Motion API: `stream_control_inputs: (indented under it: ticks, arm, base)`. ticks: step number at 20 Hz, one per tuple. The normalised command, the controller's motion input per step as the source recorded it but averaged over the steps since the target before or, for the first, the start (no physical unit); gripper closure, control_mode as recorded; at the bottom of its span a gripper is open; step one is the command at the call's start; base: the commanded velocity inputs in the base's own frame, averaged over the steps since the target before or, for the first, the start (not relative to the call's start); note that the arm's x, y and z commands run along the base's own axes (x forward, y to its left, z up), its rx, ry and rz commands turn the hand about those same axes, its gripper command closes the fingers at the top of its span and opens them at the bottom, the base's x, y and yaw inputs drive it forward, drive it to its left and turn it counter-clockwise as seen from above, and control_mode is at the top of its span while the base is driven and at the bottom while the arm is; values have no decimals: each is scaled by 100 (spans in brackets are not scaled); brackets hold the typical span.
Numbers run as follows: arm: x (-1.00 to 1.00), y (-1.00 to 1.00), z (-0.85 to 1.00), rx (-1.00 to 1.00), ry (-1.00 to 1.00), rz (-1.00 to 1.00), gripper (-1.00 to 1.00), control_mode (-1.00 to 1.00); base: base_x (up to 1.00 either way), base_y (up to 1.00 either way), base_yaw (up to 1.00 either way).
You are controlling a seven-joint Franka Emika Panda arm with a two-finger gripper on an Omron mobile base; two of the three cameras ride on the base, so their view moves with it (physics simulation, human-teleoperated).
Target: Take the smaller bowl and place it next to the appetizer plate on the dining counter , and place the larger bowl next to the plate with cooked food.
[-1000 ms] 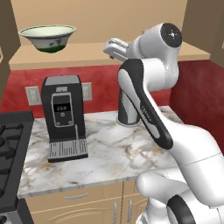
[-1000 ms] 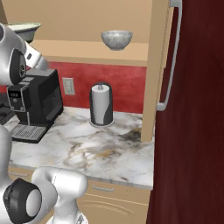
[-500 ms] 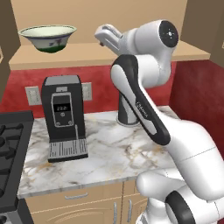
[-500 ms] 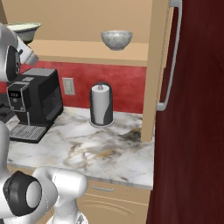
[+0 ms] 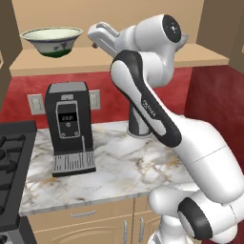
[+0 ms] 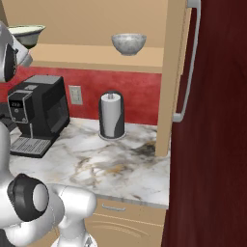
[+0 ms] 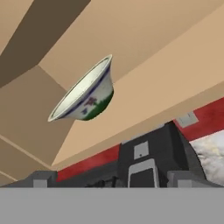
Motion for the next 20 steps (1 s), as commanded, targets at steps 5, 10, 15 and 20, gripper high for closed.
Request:
stream_control_inputs:
  ticks: [5, 10, 15, 20]
  arm:
    - [17, 32, 0, -6, -6, 0, -100, -100]
    - [18, 20, 0, -5, -9, 0, -100, -100]
    - [21, 10, 5, -1, -3, -1, -100, -100]
    - [17, 3, 26, 1, 0, -4, -100, -100]
  base:
    - [0, 0, 0]
    - [0, 0, 0]
    - [0, 0, 0]
    - [0, 0, 0]
